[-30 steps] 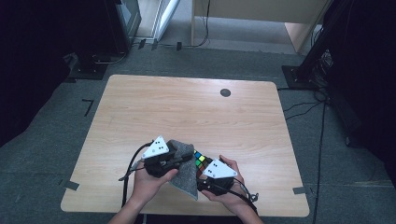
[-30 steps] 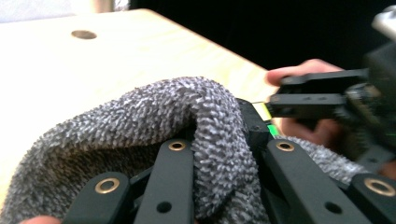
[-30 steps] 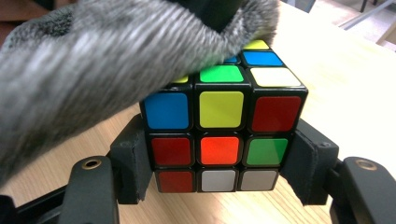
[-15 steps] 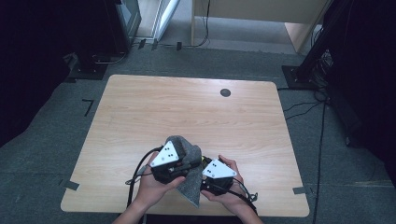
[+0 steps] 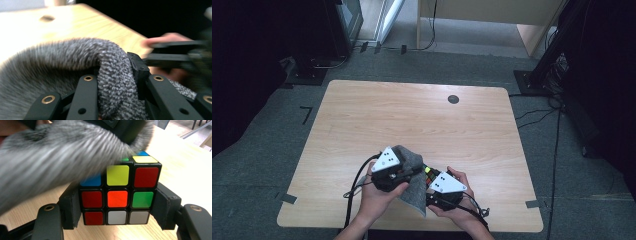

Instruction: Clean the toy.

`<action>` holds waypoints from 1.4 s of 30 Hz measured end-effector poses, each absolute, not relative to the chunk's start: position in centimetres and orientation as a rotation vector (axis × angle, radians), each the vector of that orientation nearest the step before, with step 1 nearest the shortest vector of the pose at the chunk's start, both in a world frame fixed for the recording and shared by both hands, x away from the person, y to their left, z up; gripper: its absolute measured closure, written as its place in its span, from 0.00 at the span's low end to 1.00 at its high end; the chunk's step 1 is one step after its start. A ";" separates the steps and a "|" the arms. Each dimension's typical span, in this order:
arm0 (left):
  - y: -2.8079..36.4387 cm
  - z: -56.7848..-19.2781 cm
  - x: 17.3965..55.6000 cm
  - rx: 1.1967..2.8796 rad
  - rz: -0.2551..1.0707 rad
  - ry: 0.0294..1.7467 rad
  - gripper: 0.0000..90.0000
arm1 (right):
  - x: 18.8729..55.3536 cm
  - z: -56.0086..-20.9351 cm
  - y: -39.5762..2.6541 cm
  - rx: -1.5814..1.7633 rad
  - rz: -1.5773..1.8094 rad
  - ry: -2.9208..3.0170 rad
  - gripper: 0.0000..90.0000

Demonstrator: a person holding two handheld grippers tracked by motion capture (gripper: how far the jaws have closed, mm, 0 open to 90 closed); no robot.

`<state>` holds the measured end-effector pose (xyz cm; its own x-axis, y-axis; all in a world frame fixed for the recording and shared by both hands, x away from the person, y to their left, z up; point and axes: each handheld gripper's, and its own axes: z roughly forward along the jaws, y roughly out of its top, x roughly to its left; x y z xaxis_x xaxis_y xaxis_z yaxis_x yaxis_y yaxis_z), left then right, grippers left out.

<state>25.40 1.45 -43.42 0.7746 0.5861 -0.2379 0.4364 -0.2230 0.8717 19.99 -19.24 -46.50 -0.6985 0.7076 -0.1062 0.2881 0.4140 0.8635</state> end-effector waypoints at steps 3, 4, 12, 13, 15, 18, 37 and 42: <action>0.8 -43.3 24.7 1.872 0.169 0.720 0.79 | 20.0 -46.7 -19.1 0.850 1.226 2.217 0.38; 0.8 -43.3 24.7 1.872 0.169 0.720 0.77 | 20.0 -46.7 -19.1 0.850 1.226 2.217 0.38; 1.9 -43.7 25.5 1.894 0.196 0.734 0.85 | 19.8 -46.7 -19.1 0.837 1.222 2.210 0.38; 2.2 -43.7 25.7 1.885 0.191 0.738 0.86 | 19.7 -46.6 -19.2 0.842 1.233 2.202 0.38; 2.8 -43.6 25.9 1.871 0.194 0.744 0.86 | 19.7 -46.3 -19.5 0.837 1.248 2.184 0.38; 3.7 -44.1 26.6 1.829 0.144 0.776 0.87 | 19.7 -45.9 -20.2 0.841 1.279 2.145 0.38; 4.9 -45.5 28.3 1.876 -0.021 0.831 0.73 | 20.1 -46.1 -22.2 0.858 1.304 2.103 0.38; 5.0 -47.5 28.8 2.053 0.062 0.825 0.57 | 20.4 -46.4 -22.9 0.896 1.288 2.106 0.38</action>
<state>28.85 5.02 -47.46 0.7768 0.5751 -0.2567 0.5303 -0.3775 0.7591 20.36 -22.91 -46.41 -0.6524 0.7534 -0.0822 0.2698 0.3322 0.9038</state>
